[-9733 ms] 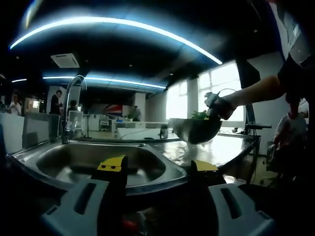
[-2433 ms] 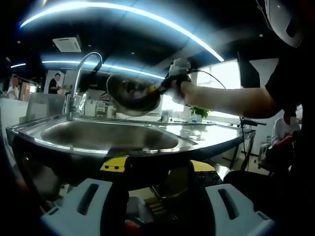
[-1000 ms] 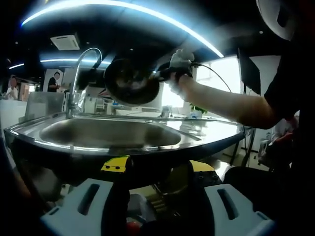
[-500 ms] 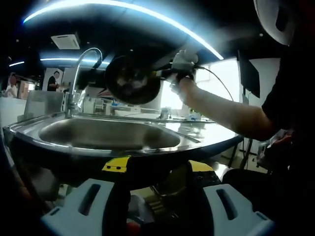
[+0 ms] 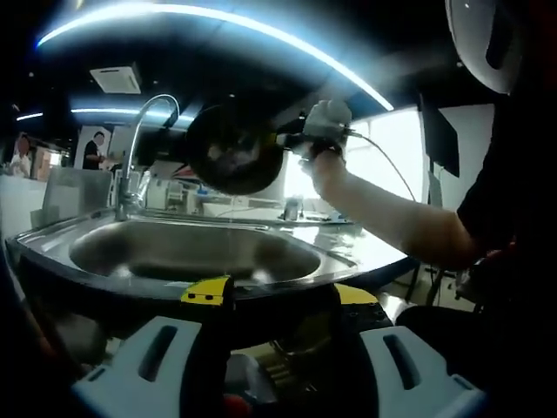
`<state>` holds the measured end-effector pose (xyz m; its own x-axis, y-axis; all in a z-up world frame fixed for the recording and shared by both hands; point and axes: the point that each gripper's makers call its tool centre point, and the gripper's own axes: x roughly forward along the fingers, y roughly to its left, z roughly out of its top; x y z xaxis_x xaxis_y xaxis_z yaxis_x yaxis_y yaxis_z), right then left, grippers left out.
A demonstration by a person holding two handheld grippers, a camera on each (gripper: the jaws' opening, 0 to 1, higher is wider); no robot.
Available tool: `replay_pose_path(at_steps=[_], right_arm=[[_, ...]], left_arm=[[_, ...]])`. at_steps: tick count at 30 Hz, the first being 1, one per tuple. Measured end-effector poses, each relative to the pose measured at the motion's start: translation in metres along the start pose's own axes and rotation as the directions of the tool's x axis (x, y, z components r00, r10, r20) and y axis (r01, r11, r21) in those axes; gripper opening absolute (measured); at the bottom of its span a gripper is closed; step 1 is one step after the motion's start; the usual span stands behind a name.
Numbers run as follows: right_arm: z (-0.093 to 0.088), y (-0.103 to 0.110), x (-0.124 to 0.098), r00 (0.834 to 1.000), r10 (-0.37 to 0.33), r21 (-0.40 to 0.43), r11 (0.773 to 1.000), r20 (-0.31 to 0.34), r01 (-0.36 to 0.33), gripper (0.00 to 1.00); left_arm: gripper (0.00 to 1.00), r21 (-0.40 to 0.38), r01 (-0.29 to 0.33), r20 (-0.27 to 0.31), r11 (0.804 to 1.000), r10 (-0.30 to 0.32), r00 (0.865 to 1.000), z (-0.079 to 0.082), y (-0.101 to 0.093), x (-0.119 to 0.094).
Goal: Pick up bowl with dirty water move over sink pour dirty water into sink return bowl to place
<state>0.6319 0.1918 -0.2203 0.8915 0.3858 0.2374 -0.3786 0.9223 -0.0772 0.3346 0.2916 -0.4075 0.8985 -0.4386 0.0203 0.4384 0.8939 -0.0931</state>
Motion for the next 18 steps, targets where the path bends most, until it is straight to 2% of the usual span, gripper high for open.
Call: replay_pose_path(at_steps=[7,18], right_arm=[[-0.005,-0.008,0.002,1.0,-0.023,-0.002,1.0,-0.004,0.023,0.0],[0.011,-0.009,0.0,0.999,-0.029,-0.022,0.999,0.042,0.03,0.0]], left_arm=[[0.44,-0.008,-0.035,0.024,0.999,0.035,0.999,0.006,0.009,-0.001],[0.44,-0.017,-0.03,0.027,0.999,0.03,0.999,0.007,0.008,0.001]])
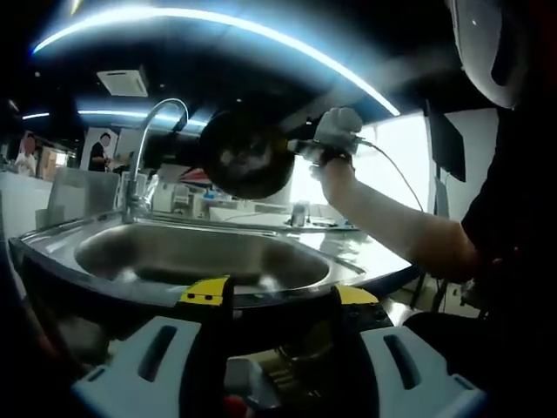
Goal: Pick up bowl with dirty water move over sink pour dirty water into sink return bowl to place
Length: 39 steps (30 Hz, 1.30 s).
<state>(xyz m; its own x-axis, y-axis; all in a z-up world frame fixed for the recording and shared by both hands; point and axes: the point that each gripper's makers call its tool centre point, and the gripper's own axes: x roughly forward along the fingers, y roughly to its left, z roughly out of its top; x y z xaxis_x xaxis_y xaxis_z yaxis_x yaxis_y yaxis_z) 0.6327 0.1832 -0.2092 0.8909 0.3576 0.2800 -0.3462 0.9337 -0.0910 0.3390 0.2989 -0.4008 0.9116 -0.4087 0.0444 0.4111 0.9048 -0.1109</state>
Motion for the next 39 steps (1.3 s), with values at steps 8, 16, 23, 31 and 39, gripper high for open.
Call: replay_pose_path(at_steps=[8,16,23,31,39], right_arm=[[0.009,0.0,-0.006,1.0,-0.006,-0.053,0.999,0.03,0.008,0.0],[0.009,0.001,-0.006,1.0,-0.001,-0.049,0.999,0.028,0.002,0.0],[0.01,-0.001,-0.008,1.0,0.001,-0.062,0.998,0.023,0.001,0.0],[0.017,-0.005,-0.011,0.999,-0.004,-0.078,0.997,0.04,0.007,0.0],[0.019,-0.008,-0.013,0.999,-0.014,-0.109,0.994,0.05,0.02,0.0]], left_arm=[[0.44,0.003,-0.001,0.014,1.0,0.001,1.0,0.005,0.0,0.002],[0.44,0.036,-0.006,0.023,0.999,0.005,1.0,0.01,0.002,0.004],[0.52,0.052,0.007,0.027,0.999,-0.008,1.0,0.016,-0.001,0.003],[0.52,0.064,0.004,0.026,0.998,-0.006,1.0,0.018,-0.001,0.002],[0.52,0.076,-0.002,0.018,0.997,0.0,1.0,0.019,0.0,0.001]])
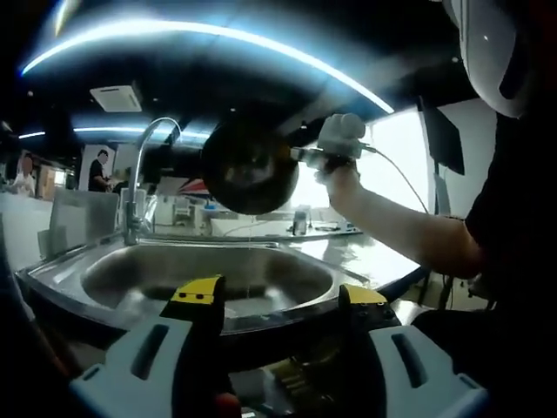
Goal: Pick up bowl with dirty water move over sink pour dirty water into sink return bowl to place
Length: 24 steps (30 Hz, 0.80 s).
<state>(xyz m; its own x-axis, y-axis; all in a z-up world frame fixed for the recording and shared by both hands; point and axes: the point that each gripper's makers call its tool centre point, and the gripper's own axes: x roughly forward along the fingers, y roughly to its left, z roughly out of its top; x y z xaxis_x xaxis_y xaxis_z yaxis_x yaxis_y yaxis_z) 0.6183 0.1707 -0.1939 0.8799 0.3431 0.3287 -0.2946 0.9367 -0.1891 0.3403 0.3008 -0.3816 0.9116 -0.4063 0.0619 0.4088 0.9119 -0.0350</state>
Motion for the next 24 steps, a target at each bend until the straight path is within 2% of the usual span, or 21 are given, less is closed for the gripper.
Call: replay_pose_path(at_steps=[8,16,23,24], right_arm=[[0.004,0.0,-0.002,1.0,0.003,-0.023,1.0,0.008,-0.002,0.0],[0.0,0.0,0.003,0.999,0.019,0.015,1.0,-0.036,-0.018,0.0],[-0.022,-0.002,0.011,0.989,0.045,0.095,0.995,-0.14,-0.032,0.0],[-0.028,-0.002,0.011,0.985,0.054,0.13,0.991,-0.165,-0.032,0.0]], left_arm=[[0.52,0.008,0.008,0.0,1.0,-0.008,1.0,0.004,-0.001,0.004],[0.51,0.011,0.006,-0.004,1.0,-0.006,1.0,0.004,-0.001,0.005],[0.51,0.02,-0.004,-0.009,1.0,0.004,1.0,0.005,-0.001,0.004],[0.51,0.019,-0.005,-0.009,1.0,0.005,1.0,0.005,0.0,0.003]])
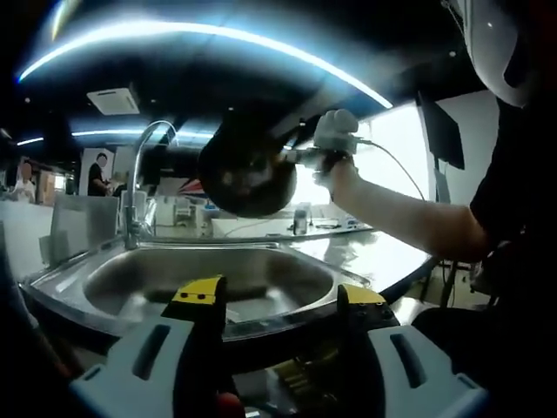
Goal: Pick up bowl with dirty water move over sink pour dirty water into sink return bowl to place
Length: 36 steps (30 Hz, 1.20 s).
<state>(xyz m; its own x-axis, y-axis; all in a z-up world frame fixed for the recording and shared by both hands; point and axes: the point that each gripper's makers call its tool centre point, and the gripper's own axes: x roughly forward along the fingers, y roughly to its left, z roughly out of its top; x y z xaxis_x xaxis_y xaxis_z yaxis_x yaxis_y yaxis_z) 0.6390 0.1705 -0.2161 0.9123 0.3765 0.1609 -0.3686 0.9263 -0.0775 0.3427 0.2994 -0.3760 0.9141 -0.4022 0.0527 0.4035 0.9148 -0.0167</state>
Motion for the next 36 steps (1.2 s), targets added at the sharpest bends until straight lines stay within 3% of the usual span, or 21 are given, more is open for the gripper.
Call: replay_pose_path(at_steps=[9,15,28,36], right_arm=[[-0.029,-0.018,0.001,0.989,0.027,0.149,0.989,-0.144,-0.005,0.0],[-0.041,-0.028,0.001,0.974,0.035,0.173,0.985,-0.226,0.005,0.0],[-0.059,-0.048,-0.006,0.948,0.028,0.226,0.973,-0.318,0.047,0.0],[-0.075,-0.042,-0.007,0.921,0.079,0.288,0.957,-0.382,0.037,0.0]], left_arm=[[0.51,-0.004,-0.046,-0.007,0.999,0.046,0.999,0.001,0.009,-0.002],[0.5,-0.01,-0.057,0.008,0.998,0.057,0.998,0.006,0.01,-0.002],[0.5,-0.004,-0.09,0.016,0.996,0.09,0.996,0.011,0.017,-0.01],[0.5,0.026,-0.088,0.024,0.996,0.087,0.996,0.018,0.008,-0.015]])
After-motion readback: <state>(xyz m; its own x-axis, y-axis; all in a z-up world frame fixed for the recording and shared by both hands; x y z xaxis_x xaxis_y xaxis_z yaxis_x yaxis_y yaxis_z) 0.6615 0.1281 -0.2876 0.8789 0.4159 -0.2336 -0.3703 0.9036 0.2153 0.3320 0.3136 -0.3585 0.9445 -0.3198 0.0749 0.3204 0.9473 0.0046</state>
